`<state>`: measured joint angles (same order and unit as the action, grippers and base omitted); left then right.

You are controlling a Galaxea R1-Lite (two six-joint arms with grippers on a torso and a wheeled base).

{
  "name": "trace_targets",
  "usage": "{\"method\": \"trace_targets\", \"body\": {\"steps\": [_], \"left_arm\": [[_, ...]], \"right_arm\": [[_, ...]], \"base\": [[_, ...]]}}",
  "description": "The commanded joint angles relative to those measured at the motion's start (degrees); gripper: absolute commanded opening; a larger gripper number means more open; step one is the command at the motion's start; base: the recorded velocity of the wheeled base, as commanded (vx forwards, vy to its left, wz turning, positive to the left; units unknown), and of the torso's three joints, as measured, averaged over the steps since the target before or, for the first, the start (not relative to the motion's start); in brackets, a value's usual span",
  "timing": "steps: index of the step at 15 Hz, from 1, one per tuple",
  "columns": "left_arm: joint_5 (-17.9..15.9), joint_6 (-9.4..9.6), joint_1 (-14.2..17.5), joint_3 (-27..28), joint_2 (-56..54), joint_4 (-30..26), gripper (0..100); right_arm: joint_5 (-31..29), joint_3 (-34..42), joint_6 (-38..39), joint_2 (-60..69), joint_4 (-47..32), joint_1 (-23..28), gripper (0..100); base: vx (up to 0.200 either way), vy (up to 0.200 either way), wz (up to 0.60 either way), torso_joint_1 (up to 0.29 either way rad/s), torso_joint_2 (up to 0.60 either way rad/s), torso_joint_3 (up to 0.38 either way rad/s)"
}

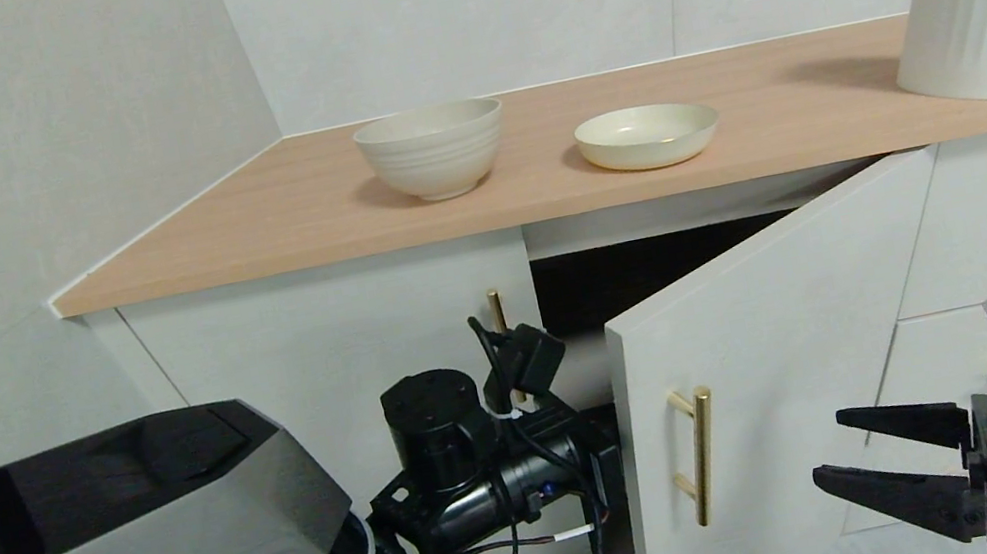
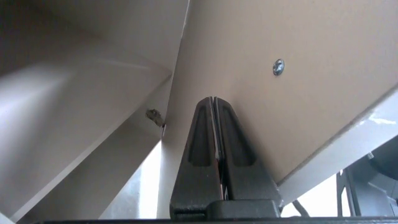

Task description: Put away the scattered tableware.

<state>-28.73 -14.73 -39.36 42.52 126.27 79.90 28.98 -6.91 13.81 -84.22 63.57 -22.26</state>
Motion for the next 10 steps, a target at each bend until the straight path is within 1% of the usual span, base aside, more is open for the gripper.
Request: {"method": "trace_targets", "body": {"steps": [1, 5, 7, 8, 9, 10], "left_arm": [[0.0, -0.04, -0.1, 0.1, -0.4, -0.2, 0], [0.1, -0.13, -0.6, 0.3, 0.0, -1.2, 0], [0.3, -0.22, -0.5, 1.5, 0.4, -1.9, 0], [0.3, -0.22, -0.5, 3.6, 1.3, -3.2, 0], [0.3, -0.22, -0.5, 6.5, 2.5, -5.5, 0], [0.3, -0.22, -0.5, 7.6, 2.8, -6.5, 0]], "right_arm": [[0.0, 0.7, -1.5, 1.4, -1.3, 0.6, 100], [0.0, 1.2, -2.2, 1.7, -1.9, 0.6, 100], [0.0, 1.2, -2.2, 2.4, -1.9, 0.6, 100], [0.0, 1.2, -2.2, 2.4, -1.9, 0.6, 100], [0.0, 1.2, -2.2, 2.4, -1.9, 0.6, 100], [0.0, 1.2, -2.2, 2.4, -1.8, 0.6, 100]], "base": [[0.0, 0.0, 0.0, 0.0, 0.0, 0.0], [-0.2, 0.0, 0.0, 0.005, 0.0, 0.001], [-0.2, 0.0, 0.0, -0.007, 0.0, 0.005], [0.0, 0.0, 0.0, 0.0, 0.0, 0.0], [0.0, 0.0, 0.0, 0.0, 0.0, 0.0], [0.0, 0.0, 0.0, 0.0, 0.0, 0.0]]}}
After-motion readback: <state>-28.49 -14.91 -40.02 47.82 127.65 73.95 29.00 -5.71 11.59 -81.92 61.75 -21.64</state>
